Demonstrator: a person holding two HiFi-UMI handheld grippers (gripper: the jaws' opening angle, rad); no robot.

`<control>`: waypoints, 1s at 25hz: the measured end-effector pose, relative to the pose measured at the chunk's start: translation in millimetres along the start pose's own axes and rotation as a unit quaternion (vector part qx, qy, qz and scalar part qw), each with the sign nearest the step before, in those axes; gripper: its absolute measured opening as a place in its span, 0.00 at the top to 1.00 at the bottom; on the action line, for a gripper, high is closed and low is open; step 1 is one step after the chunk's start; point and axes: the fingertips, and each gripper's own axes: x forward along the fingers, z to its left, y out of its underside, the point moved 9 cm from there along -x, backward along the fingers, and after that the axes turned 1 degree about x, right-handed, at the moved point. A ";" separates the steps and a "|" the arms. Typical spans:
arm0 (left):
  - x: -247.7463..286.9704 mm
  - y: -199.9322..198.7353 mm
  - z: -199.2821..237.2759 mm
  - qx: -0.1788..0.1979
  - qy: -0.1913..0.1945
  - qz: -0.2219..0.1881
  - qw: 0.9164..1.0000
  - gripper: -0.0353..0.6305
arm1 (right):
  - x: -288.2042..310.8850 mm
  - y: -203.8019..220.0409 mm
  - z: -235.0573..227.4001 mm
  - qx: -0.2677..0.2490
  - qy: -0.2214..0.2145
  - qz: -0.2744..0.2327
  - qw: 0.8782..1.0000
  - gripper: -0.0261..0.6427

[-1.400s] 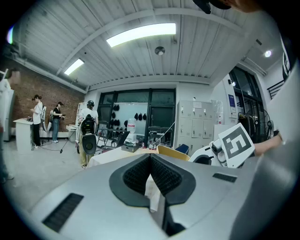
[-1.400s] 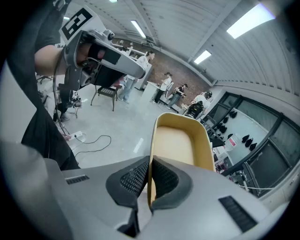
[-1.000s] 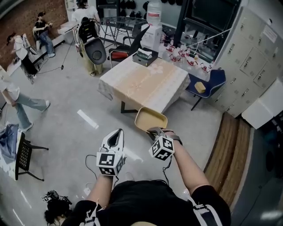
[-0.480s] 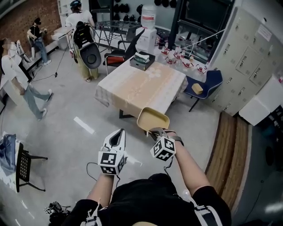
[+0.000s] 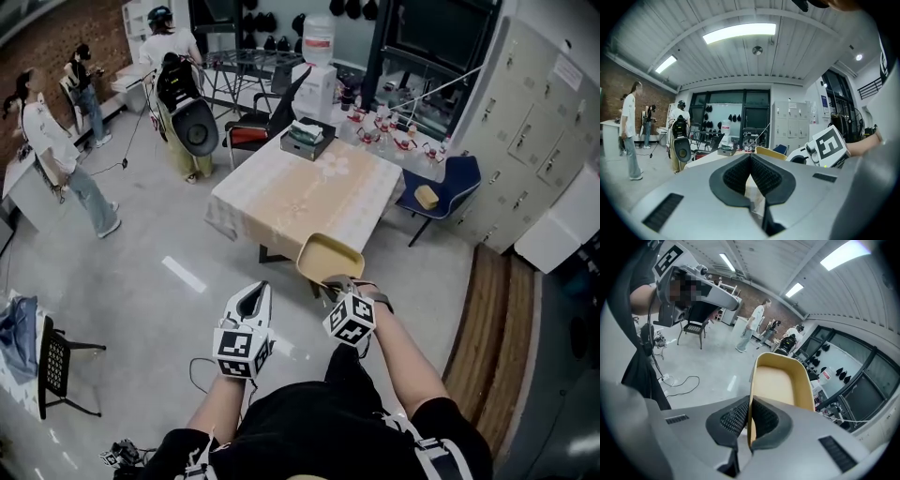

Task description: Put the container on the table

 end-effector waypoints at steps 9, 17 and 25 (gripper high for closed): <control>146.9 -10.4 18.6 0.006 -0.044 0.007 0.999 0.93 | 90.6 35.4 -131.2 -0.014 -0.017 -0.027 0.999 0.93; 330.5 -52.4 -0.2 -0.003 -0.098 -0.008 0.995 0.93 | 156.8 98.4 -303.2 -0.041 -0.046 -0.035 0.997 0.93; 465.2 -77.1 -8.9 -0.022 -0.128 -0.002 0.992 0.93 | 213.3 140.0 -430.1 -0.052 -0.068 -0.049 0.995 0.92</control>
